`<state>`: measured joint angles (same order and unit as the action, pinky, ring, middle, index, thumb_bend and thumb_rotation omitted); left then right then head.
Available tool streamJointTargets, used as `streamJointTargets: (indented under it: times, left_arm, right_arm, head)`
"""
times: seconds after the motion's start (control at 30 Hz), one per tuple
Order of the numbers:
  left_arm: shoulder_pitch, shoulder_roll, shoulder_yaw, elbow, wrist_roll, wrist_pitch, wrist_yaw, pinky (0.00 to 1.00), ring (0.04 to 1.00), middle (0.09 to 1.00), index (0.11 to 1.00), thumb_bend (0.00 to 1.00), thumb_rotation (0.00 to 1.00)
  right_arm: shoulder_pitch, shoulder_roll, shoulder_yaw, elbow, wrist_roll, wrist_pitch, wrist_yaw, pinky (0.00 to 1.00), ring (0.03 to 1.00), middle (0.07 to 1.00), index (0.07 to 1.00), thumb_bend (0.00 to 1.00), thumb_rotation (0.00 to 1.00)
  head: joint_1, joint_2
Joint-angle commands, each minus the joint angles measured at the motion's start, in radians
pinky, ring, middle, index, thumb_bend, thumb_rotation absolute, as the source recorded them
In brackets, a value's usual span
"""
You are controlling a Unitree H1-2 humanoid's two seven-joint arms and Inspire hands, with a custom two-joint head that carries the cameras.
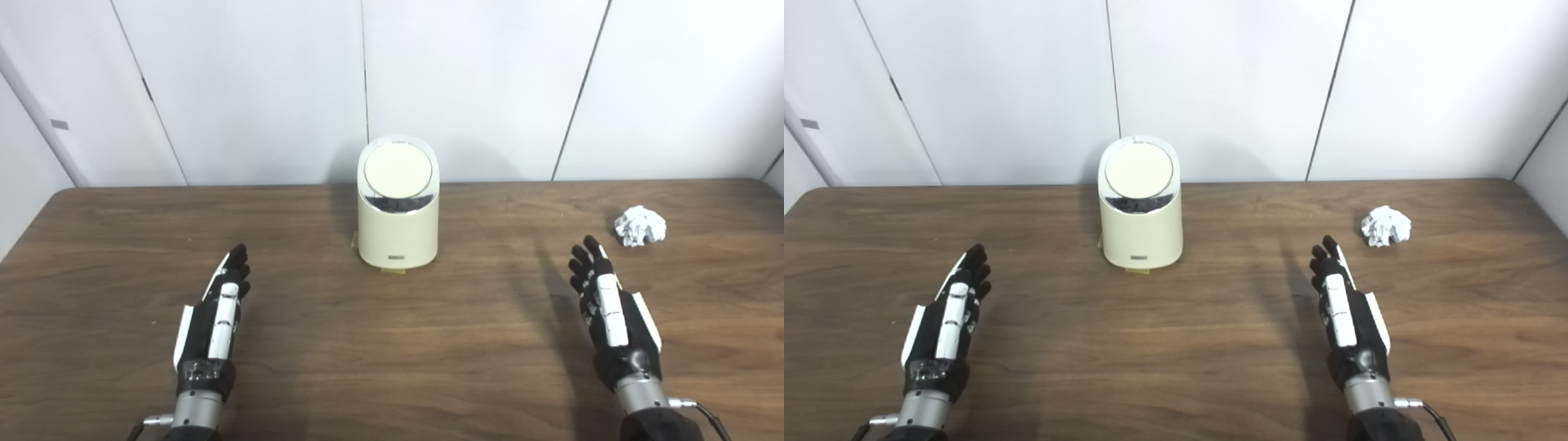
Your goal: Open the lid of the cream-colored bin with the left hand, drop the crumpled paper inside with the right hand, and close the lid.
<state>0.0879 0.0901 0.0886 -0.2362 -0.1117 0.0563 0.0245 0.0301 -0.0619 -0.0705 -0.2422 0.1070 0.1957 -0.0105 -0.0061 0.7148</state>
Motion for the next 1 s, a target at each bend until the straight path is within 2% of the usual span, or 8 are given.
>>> streamJointTargets:
  times: [0.0,0.63,0.7,0.8,0.9,0.97]
  left_arm:
    - [-0.001,-0.015,-0.004,-0.023,-0.003,-0.012,-0.007,0.99,0.978,0.970,0.975,0.37,0.87]
    - [0.000,-0.010,-0.007,-0.025,0.007,-0.011,-0.005,0.98,0.972,0.968,0.979,0.37,0.85]
    - [0.000,-0.006,-0.008,-0.021,0.013,-0.017,-0.008,0.98,0.972,0.970,0.983,0.36,0.85]
    - [0.000,0.002,-0.014,-0.031,0.040,-0.008,-0.005,0.97,0.971,0.969,0.983,0.39,0.75]
    - [-0.003,0.003,-0.016,-0.060,0.054,0.014,-0.003,0.99,0.973,0.962,0.975,0.44,0.56]
    - [-0.017,-0.001,-0.012,-0.095,0.039,0.044,-0.004,0.98,0.969,0.946,0.970,0.53,0.44]
  right_arm:
    - [-0.029,-0.005,-0.002,-0.041,-0.001,-0.015,0.006,0.99,0.967,0.963,0.978,0.56,0.94]
    - [-0.026,-0.003,-0.001,-0.049,0.000,-0.001,0.007,0.98,0.962,0.959,0.983,0.58,0.92]
    - [-0.025,-0.001,-0.001,-0.047,0.001,-0.006,0.007,0.97,0.961,0.958,0.981,0.58,0.92]
    - [-0.021,0.000,-0.002,-0.048,0.001,-0.009,0.006,0.97,0.960,0.957,0.982,0.57,0.91]
    - [-0.014,-0.002,-0.002,-0.042,0.001,-0.016,0.009,0.97,0.961,0.957,0.984,0.57,0.92]
    - [-0.010,-0.005,-0.002,-0.036,0.003,-0.025,0.014,0.99,0.972,0.967,0.994,0.57,0.93]
  head:
    - [-0.001,0.000]
    - [-0.002,-0.004]
    - [0.005,-0.029]
    - [0.012,-0.049]
    - [0.023,-0.079]
    - [0.027,-0.090]
